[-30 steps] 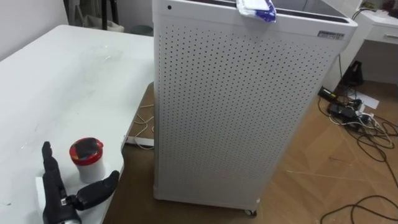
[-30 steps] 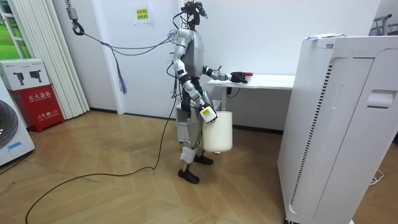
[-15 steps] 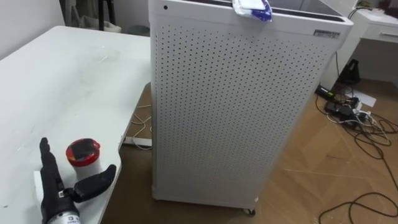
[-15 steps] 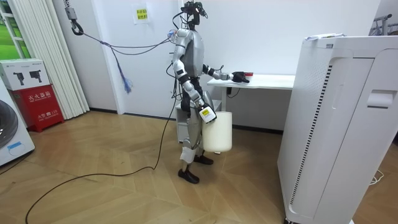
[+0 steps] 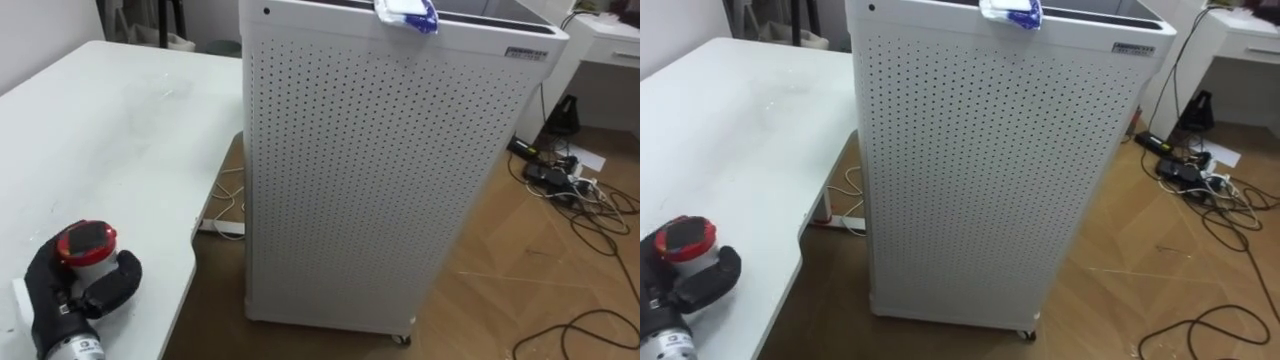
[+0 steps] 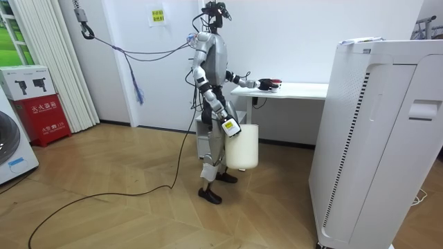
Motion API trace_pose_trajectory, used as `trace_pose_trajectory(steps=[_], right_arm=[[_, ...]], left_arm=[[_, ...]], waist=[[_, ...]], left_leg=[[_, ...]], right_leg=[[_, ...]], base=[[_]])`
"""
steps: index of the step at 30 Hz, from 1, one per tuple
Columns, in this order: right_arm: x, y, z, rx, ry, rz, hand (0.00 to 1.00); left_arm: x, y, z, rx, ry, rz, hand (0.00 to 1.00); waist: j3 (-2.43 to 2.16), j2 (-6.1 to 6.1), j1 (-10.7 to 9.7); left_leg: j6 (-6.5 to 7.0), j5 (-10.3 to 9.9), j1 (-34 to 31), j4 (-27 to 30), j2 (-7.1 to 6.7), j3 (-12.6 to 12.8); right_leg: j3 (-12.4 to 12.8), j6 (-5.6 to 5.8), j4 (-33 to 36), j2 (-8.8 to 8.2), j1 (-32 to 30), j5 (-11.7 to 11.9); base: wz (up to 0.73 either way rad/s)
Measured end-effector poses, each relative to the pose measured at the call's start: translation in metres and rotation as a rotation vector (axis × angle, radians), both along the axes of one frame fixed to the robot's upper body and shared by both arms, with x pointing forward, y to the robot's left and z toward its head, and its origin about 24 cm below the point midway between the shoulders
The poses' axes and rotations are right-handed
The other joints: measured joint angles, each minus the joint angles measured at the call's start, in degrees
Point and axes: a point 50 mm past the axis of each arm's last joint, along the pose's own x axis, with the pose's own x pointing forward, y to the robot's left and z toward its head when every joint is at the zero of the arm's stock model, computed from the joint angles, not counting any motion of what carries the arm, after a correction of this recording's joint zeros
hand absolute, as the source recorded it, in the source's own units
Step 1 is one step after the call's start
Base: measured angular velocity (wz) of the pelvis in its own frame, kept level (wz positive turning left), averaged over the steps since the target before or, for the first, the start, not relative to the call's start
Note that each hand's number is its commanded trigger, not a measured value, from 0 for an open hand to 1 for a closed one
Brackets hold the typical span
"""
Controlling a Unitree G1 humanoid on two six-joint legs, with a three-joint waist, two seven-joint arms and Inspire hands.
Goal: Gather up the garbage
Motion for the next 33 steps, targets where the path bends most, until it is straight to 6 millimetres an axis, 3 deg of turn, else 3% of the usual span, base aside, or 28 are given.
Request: trace_pose_trajectory(steps=[9, 13, 18, 21, 26, 31, 33], right_arm=[[0.003, 0.000, 0.001, -0.001, -0.006, 0.007, 1.00], [0.005, -0.001, 0.000, -0.008, 0.001, 0.006, 1.00], [0.009, -0.003, -0.001, -0.029, -0.001, -0.001, 1.00], [0.013, -0.003, -0.001, -0.031, -0.005, 0.002, 1.00], [0.026, -0.001, 0.000, -0.034, -0.020, 0.019, 1.00], [0.043, -0.001, 0.006, -0.026, -0.061, 0.009, 1.00], [0.049, 0.000, 0.008, -0.027, -0.075, 0.011, 1.00]], left_arm=[[0.003, 0.001, -0.001, 0.001, 0.009, 0.000, 1.00], [0.008, -0.015, -0.003, -0.001, 0.024, -0.089, 1.00], [0.014, -0.036, -0.006, -0.003, 0.039, -0.237, 1.00], [0.018, -0.048, -0.002, -0.012, 0.028, -0.308, 1.00], [0.027, -0.087, 0.015, -0.053, -0.053, -0.520, 1.00], [0.028, -0.126, 0.060, -0.040, -0.240, -0.783, 1.00], [0.024, -0.136, 0.069, -0.045, -0.280, -0.848, 1.00]], waist=[[0.00, 0.28, -0.9], [0.19, 0.92, -1.2], [-0.24, 1.89, -1.6], [-0.22, 2.05, -2.3], [-0.19, 1.71, -2.4], [-0.09, 1.78, -2.4], [0.05, 1.66, -2.4]], left_leg=[[0.12, 0.1, -0.8, 0.1, -0.04, 0.1], [0.12, 0.1, -1.0, 0.0, -0.02, 0.1], [0.09, 0.1, -1.7, -0.1, 0.18, 0.6], [0.04, 0.2, -2.3, -0.1, 0.26, 0.8], [0.28, 0.2, -4.1, 0.4, 0.25, 1.4], [0.43, 0.0, -5.8, 1.1, 0.27, 1.5], [0.59, -0.1, -5.2, 0.8, 0.39, 2.4]], right_leg=[[0.1, 0.00, 0.0, -0.03, -0.9, 0.0], [0.0, 0.00, 0.1, -0.04, -1.1, 0.0], [0.4, 0.00, 0.2, 0.00, -2.2, 0.0], [0.5, 0.00, 1.2, -0.06, -3.2, 0.0], [1.1, 0.00, 1.4, -0.20, -5.0, 0.0], [1.5, 0.06, 3.3, -0.39, -7.6, 0.0], [2.3, 0.17, 4.4, -0.50, -8.1, -0.1]], base=[[0.00], [0.00], [-0.06], [-0.07], [-0.06], [-0.09], [-0.25]])
